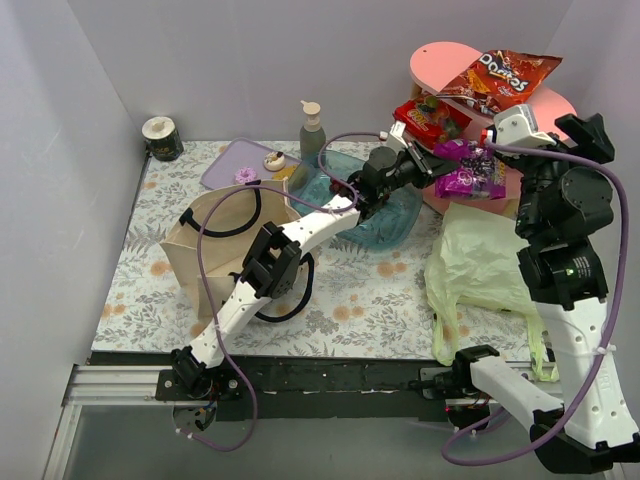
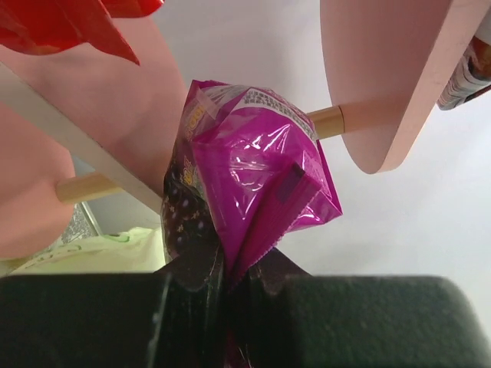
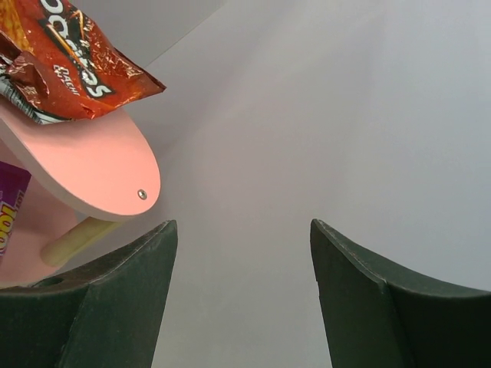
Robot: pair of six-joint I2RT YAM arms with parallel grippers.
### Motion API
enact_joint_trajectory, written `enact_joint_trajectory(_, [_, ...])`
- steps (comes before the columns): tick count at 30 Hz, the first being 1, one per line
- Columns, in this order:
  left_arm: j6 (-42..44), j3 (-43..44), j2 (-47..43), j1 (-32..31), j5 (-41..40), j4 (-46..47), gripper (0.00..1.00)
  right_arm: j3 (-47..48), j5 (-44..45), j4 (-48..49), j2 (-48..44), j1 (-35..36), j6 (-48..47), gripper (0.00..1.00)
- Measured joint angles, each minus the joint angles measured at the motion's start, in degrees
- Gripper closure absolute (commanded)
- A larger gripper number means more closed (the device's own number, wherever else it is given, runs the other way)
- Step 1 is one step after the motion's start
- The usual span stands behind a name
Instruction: Untie the knot of the grocery bags and take out the mixed food
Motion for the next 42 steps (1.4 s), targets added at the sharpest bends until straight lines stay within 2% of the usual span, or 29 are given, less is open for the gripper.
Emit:
enact_joint_trajectory(6, [-0.52, 3.04, 1.18, -0.22, -1.44, 0.13, 1.00, 1.75, -4.83, -8.85, -1.73, -0.07, 3.30, 0.24])
enact_joint_trajectory(12, [-0.28, 4.94, 1.18, -0.09, -6.54, -0.50, 1.00, -7.17, -13.16, -22.56, -7.10, -0.07, 4.94, 0.21])
enact_joint_trajectory(16, [-0.31, 4.94, 1.18, 0.13, -8.00, -1.51, 0.89, -14.78, -12.37, -24.06, -6.78, -0.07, 5.16, 0.23])
enact_joint_trajectory(21, [-0.42, 4.72, 1.18, 0.33, -9.09, -2.58, 0.79, -20.22, -9.18, -20.70, -1.60, -0.33, 5.42, 0.24])
enact_joint_trajectory(22, [-0.50, 4.52, 1.18, 0.33, -9.29, -2.58, 0.76, -20.98, -8.72, -19.58, -0.74, -0.59, 5.51, 0.24])
enact_joint_trajectory(23, [-0.55, 4.44, 1.18, 0.33, -9.40, -2.62, 0.68, -21.62, -8.33, -18.43, -0.04, -0.94, 5.62, 0.24])
enact_joint_trajectory(26, [-0.68, 3.91, 1.18, 0.31, -9.70, -2.51, 0.60, -22.58, -7.48, -15.30, 1.95, -2.51, 6.82, 0.28])
enact_joint_trajectory(35, [-0.98, 0.44, 0.81, 0.15, -9.53, -0.52, 0.59, -22.40, -8.98, -5.66, 11.76, -10.32, 11.82, 0.45])
enact_joint_trajectory(42, [-1.22, -4.44, -0.44, 0.17, -8.22, -0.42, 0.57, -22.40, -11.19, 2.86, 18.10, -11.96, 14.08, 0.54])
